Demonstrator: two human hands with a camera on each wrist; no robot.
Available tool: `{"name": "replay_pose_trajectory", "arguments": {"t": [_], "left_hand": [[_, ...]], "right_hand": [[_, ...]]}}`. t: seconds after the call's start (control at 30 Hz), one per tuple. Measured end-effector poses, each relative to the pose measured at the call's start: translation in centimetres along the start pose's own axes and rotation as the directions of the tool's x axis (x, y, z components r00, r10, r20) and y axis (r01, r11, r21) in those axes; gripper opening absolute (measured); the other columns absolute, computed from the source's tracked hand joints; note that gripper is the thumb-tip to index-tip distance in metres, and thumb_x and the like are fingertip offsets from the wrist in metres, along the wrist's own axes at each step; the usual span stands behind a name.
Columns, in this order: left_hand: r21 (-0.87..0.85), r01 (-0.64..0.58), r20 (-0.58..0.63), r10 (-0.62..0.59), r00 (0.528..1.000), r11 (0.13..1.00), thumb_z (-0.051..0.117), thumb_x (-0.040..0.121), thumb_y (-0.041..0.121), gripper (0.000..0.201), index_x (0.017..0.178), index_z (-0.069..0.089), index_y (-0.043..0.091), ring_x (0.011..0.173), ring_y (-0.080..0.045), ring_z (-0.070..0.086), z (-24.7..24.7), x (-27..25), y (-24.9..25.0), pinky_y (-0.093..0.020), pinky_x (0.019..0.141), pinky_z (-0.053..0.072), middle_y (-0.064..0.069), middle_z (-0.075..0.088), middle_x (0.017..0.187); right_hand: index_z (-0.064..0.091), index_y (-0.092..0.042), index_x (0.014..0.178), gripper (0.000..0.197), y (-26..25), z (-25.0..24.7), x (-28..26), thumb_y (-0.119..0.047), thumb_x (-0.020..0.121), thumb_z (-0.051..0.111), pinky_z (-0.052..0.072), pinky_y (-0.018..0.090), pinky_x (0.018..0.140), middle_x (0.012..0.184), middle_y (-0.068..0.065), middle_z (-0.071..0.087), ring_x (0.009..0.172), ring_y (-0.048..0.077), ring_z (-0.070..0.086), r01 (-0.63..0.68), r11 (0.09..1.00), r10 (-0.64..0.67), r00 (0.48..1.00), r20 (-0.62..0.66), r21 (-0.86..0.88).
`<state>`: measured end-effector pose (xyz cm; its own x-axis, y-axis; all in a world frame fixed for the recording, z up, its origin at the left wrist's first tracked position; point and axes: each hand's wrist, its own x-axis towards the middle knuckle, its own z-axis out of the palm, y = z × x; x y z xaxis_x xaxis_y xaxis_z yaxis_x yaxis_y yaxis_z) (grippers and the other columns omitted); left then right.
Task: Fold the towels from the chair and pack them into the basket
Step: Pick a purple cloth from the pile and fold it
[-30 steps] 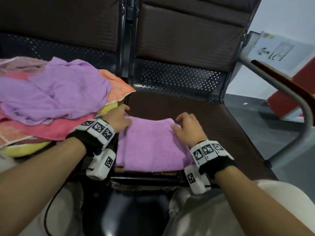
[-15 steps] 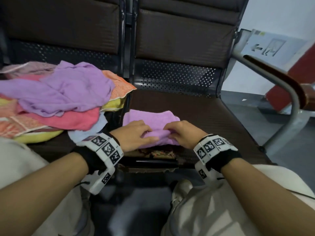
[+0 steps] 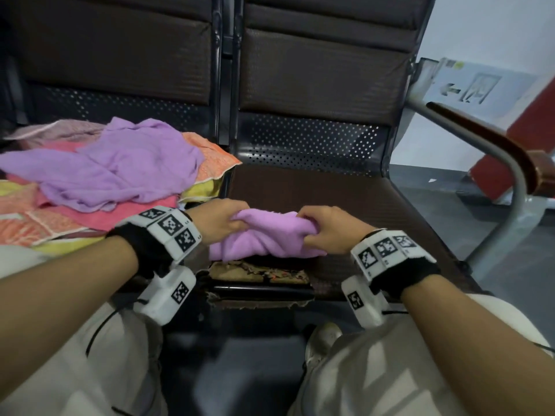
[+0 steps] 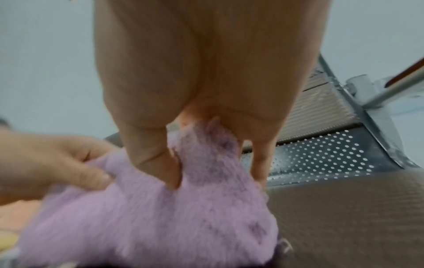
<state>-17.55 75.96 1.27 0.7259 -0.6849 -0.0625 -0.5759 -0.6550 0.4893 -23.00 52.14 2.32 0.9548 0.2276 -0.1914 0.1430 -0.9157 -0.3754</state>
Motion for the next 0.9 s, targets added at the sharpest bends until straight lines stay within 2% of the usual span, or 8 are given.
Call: {"name": "replay_pose_trajectory", "arguments": {"t": [0.1,0.2,0.33,0.43,0.57,0.67,0.8,0.9], "left_hand": [[-0.057,0.076,0.009,-0.076,0.997,0.995,0.058,0.091,0.018,0.010,0.085,0.054,0.011,0.076,-0.017,0.050,-0.6,1.0,-1.2,-0.027,0.067,0.040,0.001,0.055,0.077],[-0.064,0.141,0.025,-0.140,0.990,0.988,0.060,0.090,0.024,0.017,0.101,0.059,0.010,0.086,-0.019,0.055,-0.8,2.0,-2.8,-0.031,0.078,0.043,-0.003,0.061,0.091],[0.028,0.170,0.009,-0.170,0.985,0.985,0.058,0.091,0.024,0.020,0.106,0.059,0.011,0.084,-0.015,0.051,-0.3,3.7,-4.6,-0.024,0.069,0.032,0.001,0.057,0.089],[0.115,0.140,0.004,-0.142,0.990,0.983,0.056,0.091,0.021,0.019,0.106,0.062,0.011,0.084,-0.016,0.053,0.1,5.0,-5.4,-0.024,0.070,0.032,0.001,0.059,0.087],[0.164,0.126,-0.009,-0.127,0.992,0.978,0.052,0.094,0.022,0.023,0.113,0.062,0.013,0.093,-0.015,0.052,0.7,5.7,-5.6,-0.023,0.081,0.036,-0.005,0.063,0.109],[0.166,0.135,0.038,-0.143,0.989,0.977,0.047,0.096,0.022,0.029,0.122,0.057,0.013,0.106,-0.019,0.055,0.7,5.6,-5.5,-0.025,0.088,0.037,-0.006,0.061,0.119],[0.176,0.069,0.122,-0.091,0.988,0.982,0.046,0.096,0.017,0.025,0.118,0.057,0.014,0.101,-0.019,0.058,0.7,4.8,-4.7,-0.029,0.087,0.044,-0.005,0.063,0.114],[0.198,-0.009,0.208,-0.033,0.978,0.980,0.049,0.091,0.007,0.021,0.109,0.059,0.012,0.094,-0.021,0.059,0.5,3.8,-3.7,-0.037,0.085,0.046,-0.005,0.065,0.103]], "right_hand": [[0.059,-0.028,0.104,0.026,0.3,-0.8,1.4,-0.023,0.078,0.061,0.040,0.022,0.068,0.095,-0.006,0.062,0.085,0.014,0.057,-0.046,0.995,0.048,0.999,-0.019,0.086],[0.058,-0.027,0.105,0.023,0.9,-0.5,3.1,-0.025,0.082,0.060,0.042,0.024,0.072,0.101,-0.004,0.062,0.090,0.014,0.057,-0.092,0.985,0.102,0.993,-0.063,0.147],[0.055,-0.023,0.112,0.026,2.4,0.0,5.1,-0.032,0.088,0.059,0.037,0.024,0.074,0.102,-0.003,0.057,0.089,0.014,0.053,-0.180,0.979,0.184,0.982,-0.040,0.091],[0.056,-0.019,0.114,0.031,3.4,0.5,6.1,-0.039,0.090,0.059,0.037,0.026,0.076,0.098,-0.002,0.054,0.088,0.015,0.051,-0.250,0.968,0.250,0.968,0.009,0.014],[0.058,-0.021,0.097,0.032,4.3,0.7,6.8,-0.049,0.084,0.065,0.040,0.026,0.075,0.093,-0.001,0.058,0.086,0.016,0.054,-0.376,0.925,0.377,0.926,-0.025,0.058],[0.061,-0.017,0.096,0.050,4.3,0.8,7.0,-0.065,0.083,0.053,0.045,0.028,0.073,0.083,0.002,0.059,0.081,0.021,0.059,-0.486,0.874,0.487,0.872,0.056,-0.030],[0.059,-0.007,0.111,0.073,4.2,1.4,7.1,-0.071,0.087,0.036,0.045,0.030,0.075,0.107,0.013,0.065,0.082,0.024,0.059,-0.538,0.840,0.539,0.815,0.213,-0.066],[0.053,-0.005,0.128,0.064,3.3,1.8,7.1,-0.057,0.095,0.037,0.044,0.029,0.084,0.121,0.014,0.060,0.102,0.025,0.060,-0.509,0.860,0.482,0.836,0.262,0.045]]}}
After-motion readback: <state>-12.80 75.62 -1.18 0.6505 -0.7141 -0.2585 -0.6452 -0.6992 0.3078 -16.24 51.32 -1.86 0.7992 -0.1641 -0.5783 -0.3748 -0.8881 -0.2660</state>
